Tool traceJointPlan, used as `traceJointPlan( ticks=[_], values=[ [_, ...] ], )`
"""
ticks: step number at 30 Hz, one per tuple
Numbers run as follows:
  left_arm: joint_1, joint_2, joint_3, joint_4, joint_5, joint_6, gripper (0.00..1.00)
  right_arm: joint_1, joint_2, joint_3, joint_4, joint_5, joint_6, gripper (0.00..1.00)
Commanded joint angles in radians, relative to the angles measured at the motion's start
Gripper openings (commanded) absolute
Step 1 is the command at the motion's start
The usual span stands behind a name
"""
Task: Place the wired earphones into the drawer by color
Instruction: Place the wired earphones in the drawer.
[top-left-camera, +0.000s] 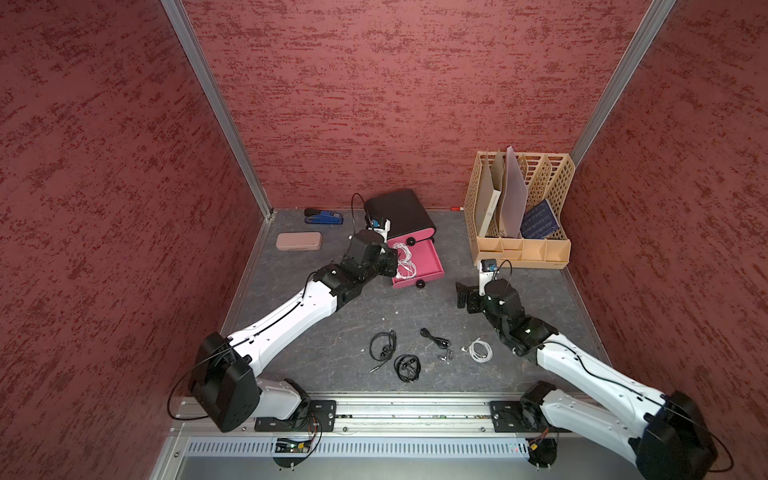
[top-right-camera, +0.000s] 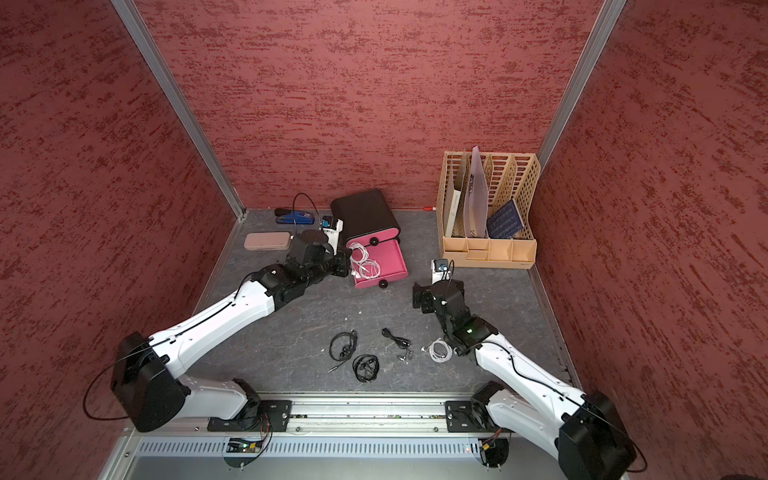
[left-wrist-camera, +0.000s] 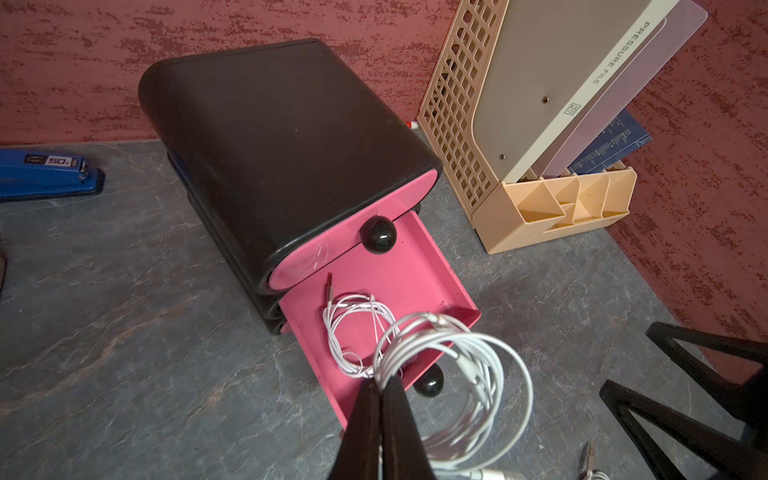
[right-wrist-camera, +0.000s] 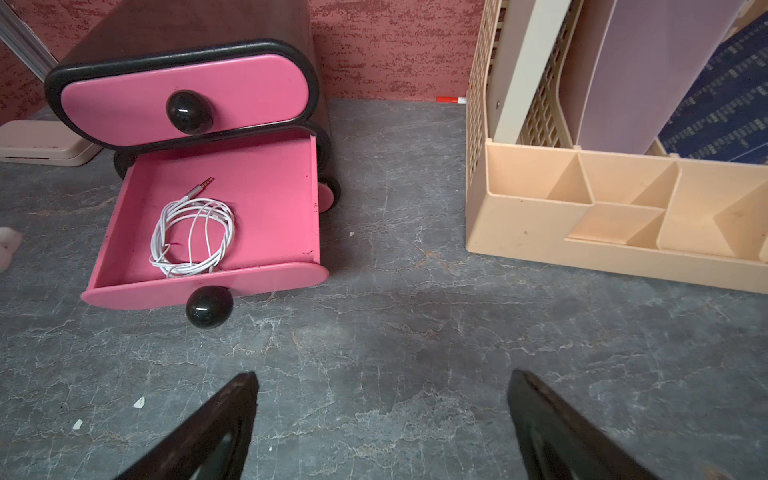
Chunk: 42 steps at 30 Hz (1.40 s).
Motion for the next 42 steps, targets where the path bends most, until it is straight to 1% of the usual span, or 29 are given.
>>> traceJointPlan(
  ticks=[1, 6, 11, 23, 30, 42],
  values=[
    [-0.013, 0.035, 0.035, 0.125, -0.044, -0.006, 0.0, -0.004, -0.019, -0.019, 0.037, 0.046, 0.0, 0.98],
    [-0.038, 0.115, 0.075, 0.207, -0.063, -0.01, 0.0, -0.004, -0.033, -0.027, 0.041, 0.064, -0.001, 0.98],
    [-0.07, 0.213, 0.136, 0.239, -0.099, 0.016, 0.0, -0.004, -0.049, -0.034, 0.046, 0.08, -0.002, 0.99],
    [-0.109, 0.404, 0.243, 0.223, -0.176, 0.048, 0.0, -0.004, -0.06, -0.039, 0.049, 0.086, -0.002, 0.98],
    [-0.11, 0.462, 0.263, 0.194, -0.193, 0.044, 0.0, -0.004, -0.059, -0.041, 0.049, 0.087, -0.002, 0.98],
    [-0.109, 0.508, 0.261, 0.151, -0.194, 0.04, 0.0, -0.004, -0.057, -0.042, 0.052, 0.085, -0.002, 0.98]
  ],
)
